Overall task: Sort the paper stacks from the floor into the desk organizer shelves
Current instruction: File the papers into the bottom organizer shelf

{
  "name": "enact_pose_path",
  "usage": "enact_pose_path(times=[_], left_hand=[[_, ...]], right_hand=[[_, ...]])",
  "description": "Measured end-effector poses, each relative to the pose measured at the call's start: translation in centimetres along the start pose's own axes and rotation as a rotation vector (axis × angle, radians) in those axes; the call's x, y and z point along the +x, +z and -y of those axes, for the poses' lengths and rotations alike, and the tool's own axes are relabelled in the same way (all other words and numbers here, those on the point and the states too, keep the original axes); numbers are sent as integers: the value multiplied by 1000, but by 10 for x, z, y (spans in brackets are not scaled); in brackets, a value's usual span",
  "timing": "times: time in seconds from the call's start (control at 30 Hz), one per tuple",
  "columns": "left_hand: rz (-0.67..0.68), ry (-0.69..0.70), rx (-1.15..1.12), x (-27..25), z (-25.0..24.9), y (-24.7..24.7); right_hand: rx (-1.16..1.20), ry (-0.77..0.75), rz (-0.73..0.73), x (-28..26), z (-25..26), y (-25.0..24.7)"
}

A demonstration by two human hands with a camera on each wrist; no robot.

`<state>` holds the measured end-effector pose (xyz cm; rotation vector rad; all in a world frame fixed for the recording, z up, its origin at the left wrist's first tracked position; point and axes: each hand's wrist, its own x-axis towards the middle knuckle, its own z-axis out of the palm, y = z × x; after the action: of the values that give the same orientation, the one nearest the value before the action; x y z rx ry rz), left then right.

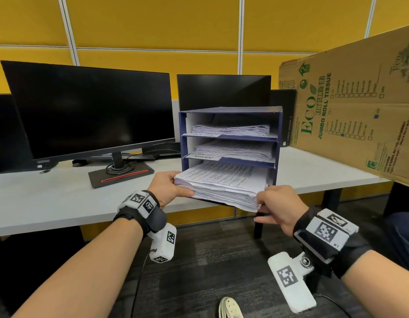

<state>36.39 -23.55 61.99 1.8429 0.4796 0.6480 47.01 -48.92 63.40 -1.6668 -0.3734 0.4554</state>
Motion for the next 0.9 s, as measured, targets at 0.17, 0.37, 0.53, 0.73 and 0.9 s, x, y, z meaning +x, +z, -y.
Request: enact_pose_path(times=[0.17, 0.37, 0.53, 0.73, 0.9], left_hand=[[-37, -12, -111, -3, -1, 4], [-35, -48, -256, -5, 4, 4], [-59, -70, -313, -6, 7, 1], [-28, -71, -274, -8, 8, -3], [-93, -7, -78, -11, 1, 0]], right_hand=[[52, 24, 9, -5, -1, 3], [235, 44, -11, -5, -7, 4], [226, 56, -17, -8, -6, -1], [261, 76, 25, -11, -6, 0], [413, 96, 52, -13, -4, 1]])
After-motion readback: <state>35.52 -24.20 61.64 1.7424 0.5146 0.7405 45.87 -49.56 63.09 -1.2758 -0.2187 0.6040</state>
